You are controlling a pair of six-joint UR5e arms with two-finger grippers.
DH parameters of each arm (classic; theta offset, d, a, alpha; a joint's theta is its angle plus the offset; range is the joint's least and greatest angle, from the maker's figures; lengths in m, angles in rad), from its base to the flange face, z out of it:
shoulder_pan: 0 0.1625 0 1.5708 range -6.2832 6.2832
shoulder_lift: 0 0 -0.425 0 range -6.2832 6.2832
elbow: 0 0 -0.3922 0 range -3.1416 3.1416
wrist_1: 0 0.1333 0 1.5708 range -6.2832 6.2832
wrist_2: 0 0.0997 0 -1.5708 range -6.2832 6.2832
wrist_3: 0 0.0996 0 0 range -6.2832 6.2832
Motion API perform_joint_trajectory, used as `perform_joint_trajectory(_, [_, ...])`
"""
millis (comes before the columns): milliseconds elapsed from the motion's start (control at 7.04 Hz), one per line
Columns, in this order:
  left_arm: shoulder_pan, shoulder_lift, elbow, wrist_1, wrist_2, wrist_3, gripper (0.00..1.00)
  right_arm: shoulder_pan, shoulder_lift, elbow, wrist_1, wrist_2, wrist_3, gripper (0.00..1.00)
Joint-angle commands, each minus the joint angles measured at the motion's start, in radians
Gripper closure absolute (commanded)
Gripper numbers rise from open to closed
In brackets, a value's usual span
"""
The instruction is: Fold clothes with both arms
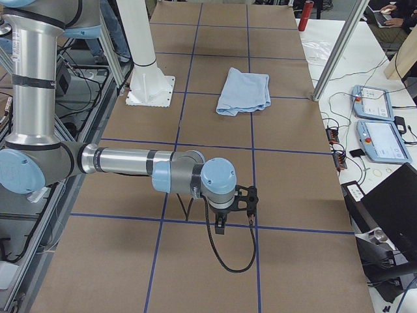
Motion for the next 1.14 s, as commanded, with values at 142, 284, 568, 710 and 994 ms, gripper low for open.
perform_joint_trajectory(142, [0.000, 0.001, 0.003, 0.000, -0.001, -0.003, 0.00, -0.003, 0.003, -0.031, -0.002, -0.025, 0.000, 0.00])
perform_joint_trajectory(284, [0.000, 0.001, 0.001, 0.000, -0.002, -0.003, 0.00, -0.005, 0.004, -0.033, 0.000, -0.025, 0.000, 0.00])
perform_joint_trajectory(568, [0.000, -0.001, 0.014, -0.002, -0.004, -0.012, 0.00, -0.005, 0.007, -0.033, 0.000, -0.025, 0.000, 0.00])
perform_joint_trajectory(710, [0.000, -0.001, 0.014, -0.003, -0.005, -0.017, 0.00, -0.008, 0.007, -0.033, -0.002, -0.027, 0.000, 0.00])
perform_joint_trajectory(994, [0.000, -0.002, 0.014, -0.003, -0.004, -0.017, 0.00, -0.009, 0.007, -0.033, 0.000, -0.025, 0.000, 0.00])
